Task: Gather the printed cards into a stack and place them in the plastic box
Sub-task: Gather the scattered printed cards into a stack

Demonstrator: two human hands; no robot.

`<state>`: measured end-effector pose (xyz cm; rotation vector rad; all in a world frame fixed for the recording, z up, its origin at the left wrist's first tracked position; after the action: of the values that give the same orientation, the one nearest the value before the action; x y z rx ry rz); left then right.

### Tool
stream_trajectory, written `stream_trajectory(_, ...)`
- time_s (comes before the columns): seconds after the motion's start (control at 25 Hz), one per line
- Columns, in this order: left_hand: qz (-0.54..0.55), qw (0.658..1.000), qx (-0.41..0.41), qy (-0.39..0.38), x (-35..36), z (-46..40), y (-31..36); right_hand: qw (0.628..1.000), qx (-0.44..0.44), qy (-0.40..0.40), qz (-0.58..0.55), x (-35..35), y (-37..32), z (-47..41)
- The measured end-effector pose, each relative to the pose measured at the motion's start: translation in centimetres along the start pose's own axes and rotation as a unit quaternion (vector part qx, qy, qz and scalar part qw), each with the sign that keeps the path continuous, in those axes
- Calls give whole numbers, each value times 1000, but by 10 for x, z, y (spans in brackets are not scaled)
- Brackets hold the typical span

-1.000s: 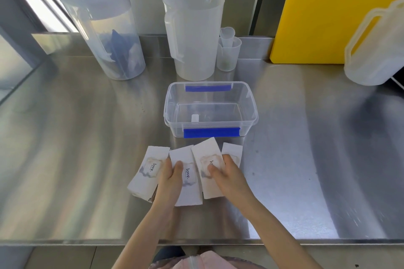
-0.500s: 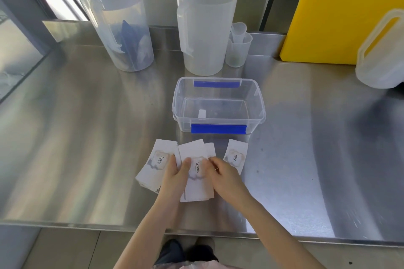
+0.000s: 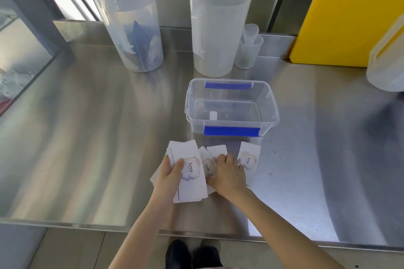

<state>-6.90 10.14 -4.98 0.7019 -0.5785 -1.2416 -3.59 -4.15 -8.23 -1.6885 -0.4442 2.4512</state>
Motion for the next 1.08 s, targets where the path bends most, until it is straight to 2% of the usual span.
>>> stream_trajectory(0.12,-6,1000,-4,8,-8,-1,0,1000,18,-14,-6,7,-3,-2)
stream_trajectory(0.24,-12,1000,4,6,-14,1,5,988,51,-17,-148,6,1,2)
stream_trajectory(0.4,-23,1000,8,0,-18,0,8,930,96,-1,-354,-18,6,20)
stream_trajectory(0.56,-21,1000,-3,-13,-15,-4,6,868,67,20,-492,-36,-11,38)
stream_trajectory(0.64,-15,1000,-6,-15,-12,-4,6,872,48,30,-487,-35,-22,41)
stream_trajectory(0.76,14,1000,-19,-18,-11,-4,4,907,28,49,-418,-33,-34,42)
stream_trajectory(0.88,12,999,-18,-26,-12,-2,6,935,5,20,-355,-28,-44,44)
stream_trajectory(1.08,-30,998,14,-51,-7,-1,11,947,-7,4,-322,-22,-55,47)
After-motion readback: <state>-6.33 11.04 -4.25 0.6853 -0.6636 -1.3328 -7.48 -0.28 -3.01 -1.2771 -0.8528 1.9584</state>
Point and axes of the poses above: each hand's wrist, its own z-axis away from the middle knuckle, its own x-axis out of the palm, y = z × x, the point moved 4 cm from there along -z, towards the middle knuckle, and after that the axes turned 8 degrees about -x, right-handed, at the moved point
